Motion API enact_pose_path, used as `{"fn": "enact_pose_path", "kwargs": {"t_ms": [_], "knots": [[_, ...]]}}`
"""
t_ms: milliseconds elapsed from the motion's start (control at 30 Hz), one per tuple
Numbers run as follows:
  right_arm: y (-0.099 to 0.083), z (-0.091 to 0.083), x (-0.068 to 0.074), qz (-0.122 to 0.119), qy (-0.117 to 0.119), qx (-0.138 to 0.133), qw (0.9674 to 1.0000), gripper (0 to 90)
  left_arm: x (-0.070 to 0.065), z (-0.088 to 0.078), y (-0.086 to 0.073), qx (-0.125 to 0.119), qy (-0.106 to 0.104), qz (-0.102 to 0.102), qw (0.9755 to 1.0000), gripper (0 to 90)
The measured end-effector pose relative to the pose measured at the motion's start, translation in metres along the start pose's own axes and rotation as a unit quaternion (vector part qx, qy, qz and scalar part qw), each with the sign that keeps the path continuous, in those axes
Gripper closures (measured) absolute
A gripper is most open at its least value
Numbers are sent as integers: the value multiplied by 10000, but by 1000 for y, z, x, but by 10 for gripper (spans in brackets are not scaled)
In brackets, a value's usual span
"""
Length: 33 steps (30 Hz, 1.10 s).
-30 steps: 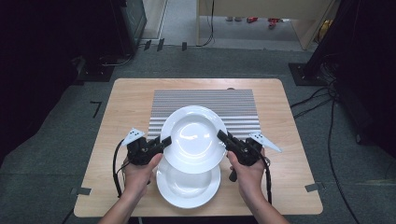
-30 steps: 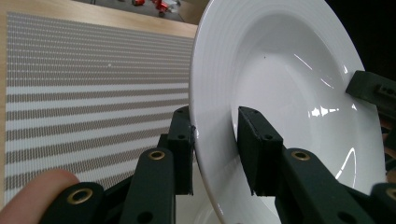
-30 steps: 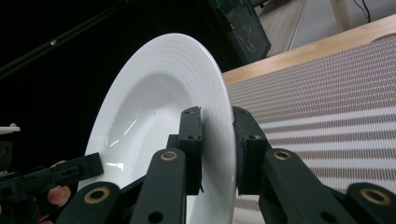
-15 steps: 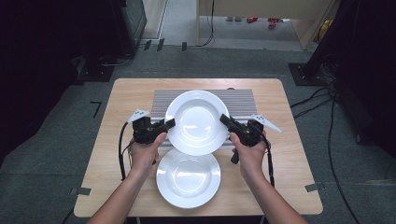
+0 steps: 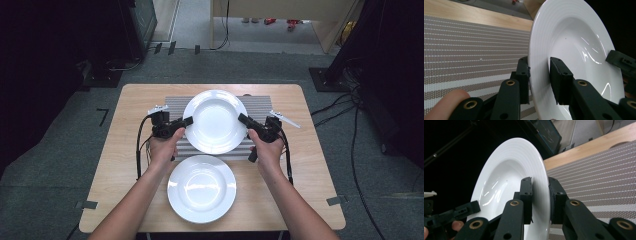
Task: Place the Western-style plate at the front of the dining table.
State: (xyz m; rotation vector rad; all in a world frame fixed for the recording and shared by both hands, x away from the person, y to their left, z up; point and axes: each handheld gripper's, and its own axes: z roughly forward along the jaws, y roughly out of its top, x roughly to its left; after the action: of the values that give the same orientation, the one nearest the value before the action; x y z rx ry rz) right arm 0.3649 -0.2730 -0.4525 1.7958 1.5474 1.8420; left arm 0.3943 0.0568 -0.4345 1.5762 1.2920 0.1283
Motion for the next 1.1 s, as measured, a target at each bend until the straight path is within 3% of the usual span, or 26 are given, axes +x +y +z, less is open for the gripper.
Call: {"fn": "enact_pose_path", "kwargs": {"t_ms": [200, 500, 567, 733, 767, 900, 1100], "knots": [[4, 15, -11, 49, -57, 54, 10000, 779, 11, 18, 4, 74, 29, -214, 9997, 713], [1, 28, -31, 291, -239, 107, 9992, 764, 15, 37, 7, 186, 113, -263, 9994, 724], [4, 35, -36, 253, -310, 223, 9989, 758, 16, 41, 8, 205, 153, -318, 9992, 726], [8, 41, -39, 373, -343, 165, 9986, 763, 23, 52, 8, 301, 161, -500, 9982, 724], [11, 48, -44, 324, -455, 270, 9981, 759, 25, 57, 7, 339, 191, -586, 9975, 723], [12, 56, -49, 414, -530, 257, 9974, 759, 30, 66, 7, 434, 215, -709, 9963, 720], [4, 66, -66, 604, -734, 407, 9946, 739, 32, 77, 4, 636, 292, -691, 9952, 725]]}}
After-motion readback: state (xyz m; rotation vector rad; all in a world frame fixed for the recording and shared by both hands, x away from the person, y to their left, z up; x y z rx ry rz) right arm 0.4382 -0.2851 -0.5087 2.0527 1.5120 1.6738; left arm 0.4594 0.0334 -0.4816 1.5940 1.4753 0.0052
